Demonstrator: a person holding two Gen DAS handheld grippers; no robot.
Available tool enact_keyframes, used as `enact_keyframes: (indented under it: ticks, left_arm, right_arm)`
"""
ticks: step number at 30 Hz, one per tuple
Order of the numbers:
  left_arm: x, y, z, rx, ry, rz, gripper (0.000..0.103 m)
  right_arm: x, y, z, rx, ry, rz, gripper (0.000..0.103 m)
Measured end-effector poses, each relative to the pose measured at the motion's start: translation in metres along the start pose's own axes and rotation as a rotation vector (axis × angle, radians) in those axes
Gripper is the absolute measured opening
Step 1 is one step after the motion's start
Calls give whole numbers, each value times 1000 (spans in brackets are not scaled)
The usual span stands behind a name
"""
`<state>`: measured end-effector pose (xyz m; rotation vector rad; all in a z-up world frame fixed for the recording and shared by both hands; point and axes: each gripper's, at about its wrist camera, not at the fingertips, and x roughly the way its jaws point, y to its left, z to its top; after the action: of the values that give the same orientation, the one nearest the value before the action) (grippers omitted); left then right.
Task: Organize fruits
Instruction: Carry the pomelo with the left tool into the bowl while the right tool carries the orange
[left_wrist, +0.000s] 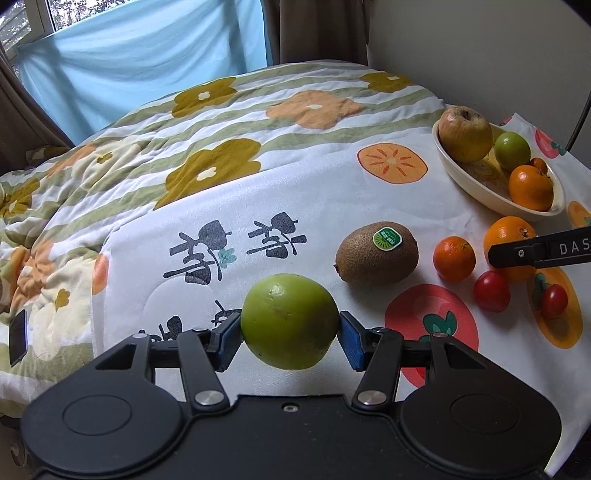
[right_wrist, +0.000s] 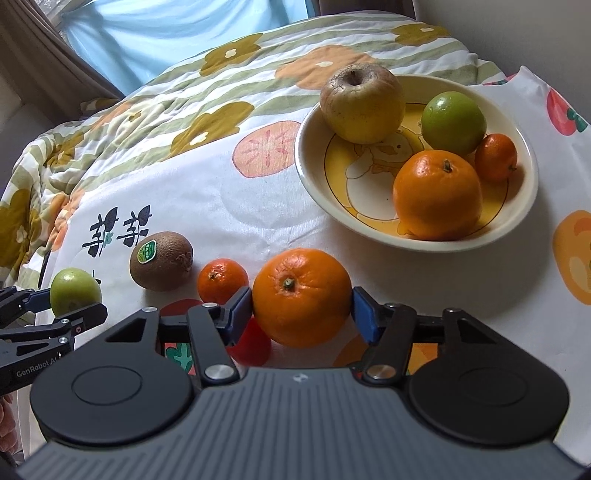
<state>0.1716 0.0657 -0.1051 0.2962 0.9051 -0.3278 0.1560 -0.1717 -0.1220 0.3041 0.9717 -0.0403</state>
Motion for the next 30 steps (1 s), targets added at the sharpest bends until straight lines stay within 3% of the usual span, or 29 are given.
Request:
enact_keyframes:
  ticks: [17, 30]
  left_arm:
    - [-58, -48, 33, -41, -112, -2, 60]
    - [-64, -116, 74, -77, -148, -23, 60]
  right_arm:
    - [-57, -20, 25, -75, -80, 64, 73]
    - [-87, -78, 68, -127, -123, 78, 72]
